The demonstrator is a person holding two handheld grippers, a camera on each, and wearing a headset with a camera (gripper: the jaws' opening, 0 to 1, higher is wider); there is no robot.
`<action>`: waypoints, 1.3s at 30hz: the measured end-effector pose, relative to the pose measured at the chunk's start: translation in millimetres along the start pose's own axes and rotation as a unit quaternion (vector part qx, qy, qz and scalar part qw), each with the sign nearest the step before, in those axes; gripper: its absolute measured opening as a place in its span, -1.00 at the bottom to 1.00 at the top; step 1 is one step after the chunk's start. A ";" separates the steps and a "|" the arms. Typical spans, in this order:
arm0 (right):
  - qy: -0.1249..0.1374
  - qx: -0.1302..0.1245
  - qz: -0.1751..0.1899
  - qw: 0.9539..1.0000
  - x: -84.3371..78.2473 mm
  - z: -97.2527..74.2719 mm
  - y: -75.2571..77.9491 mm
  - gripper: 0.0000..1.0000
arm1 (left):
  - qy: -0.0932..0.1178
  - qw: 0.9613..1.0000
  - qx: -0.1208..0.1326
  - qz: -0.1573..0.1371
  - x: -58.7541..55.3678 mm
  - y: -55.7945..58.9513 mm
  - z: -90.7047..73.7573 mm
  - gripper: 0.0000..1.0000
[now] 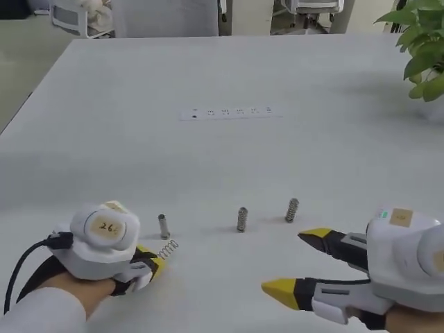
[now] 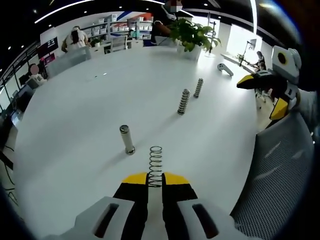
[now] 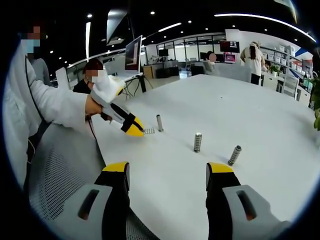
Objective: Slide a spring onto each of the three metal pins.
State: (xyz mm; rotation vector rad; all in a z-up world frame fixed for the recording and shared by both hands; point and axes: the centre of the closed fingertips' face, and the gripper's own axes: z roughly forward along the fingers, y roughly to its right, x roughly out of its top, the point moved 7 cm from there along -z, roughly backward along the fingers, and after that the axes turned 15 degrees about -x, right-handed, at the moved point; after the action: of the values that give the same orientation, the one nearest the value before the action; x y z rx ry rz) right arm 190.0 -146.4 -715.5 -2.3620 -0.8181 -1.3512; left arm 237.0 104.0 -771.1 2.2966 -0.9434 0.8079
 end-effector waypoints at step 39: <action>-0.006 0.180 -0.160 0.971 66.7 16.8 -46.5 -0.16 | 0.169 0.943 -0.210 0.196 38.5 70.6 -43.7 -0.96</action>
State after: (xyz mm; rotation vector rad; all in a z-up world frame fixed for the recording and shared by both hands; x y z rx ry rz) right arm 199.7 -79.1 -667.9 -2.0183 -1.3678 -1.1752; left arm 192.3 72.1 -698.0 1.5656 -1.2842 1.0065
